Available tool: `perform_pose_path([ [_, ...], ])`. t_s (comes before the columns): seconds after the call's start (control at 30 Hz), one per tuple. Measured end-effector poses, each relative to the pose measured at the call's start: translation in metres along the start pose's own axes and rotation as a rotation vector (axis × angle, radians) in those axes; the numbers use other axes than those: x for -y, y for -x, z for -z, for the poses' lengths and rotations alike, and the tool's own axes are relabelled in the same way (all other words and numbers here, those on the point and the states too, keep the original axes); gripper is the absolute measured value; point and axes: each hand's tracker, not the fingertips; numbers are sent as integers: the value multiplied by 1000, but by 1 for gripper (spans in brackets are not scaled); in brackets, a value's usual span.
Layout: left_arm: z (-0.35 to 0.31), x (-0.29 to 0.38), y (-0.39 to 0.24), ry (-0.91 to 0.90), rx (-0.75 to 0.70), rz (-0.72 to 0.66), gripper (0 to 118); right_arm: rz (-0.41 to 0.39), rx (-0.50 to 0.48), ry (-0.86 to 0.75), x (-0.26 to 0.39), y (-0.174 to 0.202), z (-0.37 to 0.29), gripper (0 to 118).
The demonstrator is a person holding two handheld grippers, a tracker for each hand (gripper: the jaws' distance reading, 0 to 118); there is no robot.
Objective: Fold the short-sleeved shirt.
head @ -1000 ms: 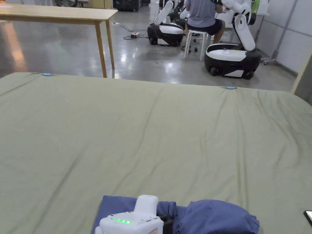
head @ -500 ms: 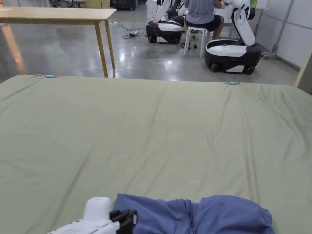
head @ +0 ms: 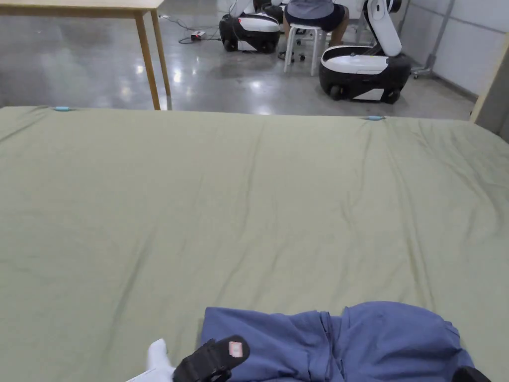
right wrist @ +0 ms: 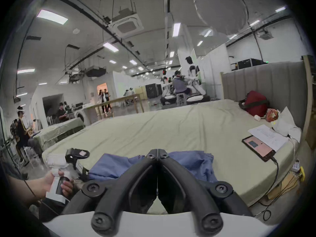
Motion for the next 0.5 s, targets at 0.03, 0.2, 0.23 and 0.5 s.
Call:
perform_pose_path([
  [0.03,8,2,-5,-21,-55,35,83,-1,8,-2,0,1,0,0],
  [0.2,15,6,6,-129,-141,-76,9,-38,27,-5,3,8,2,0],
  [0.23,12,8,-7,-134,-204,-35,9,-50,26,0,2,11,3,0],
  [0.5,-66,3,-82,-330,-620,448,9,-209,36,33,8,37,12,0],
])
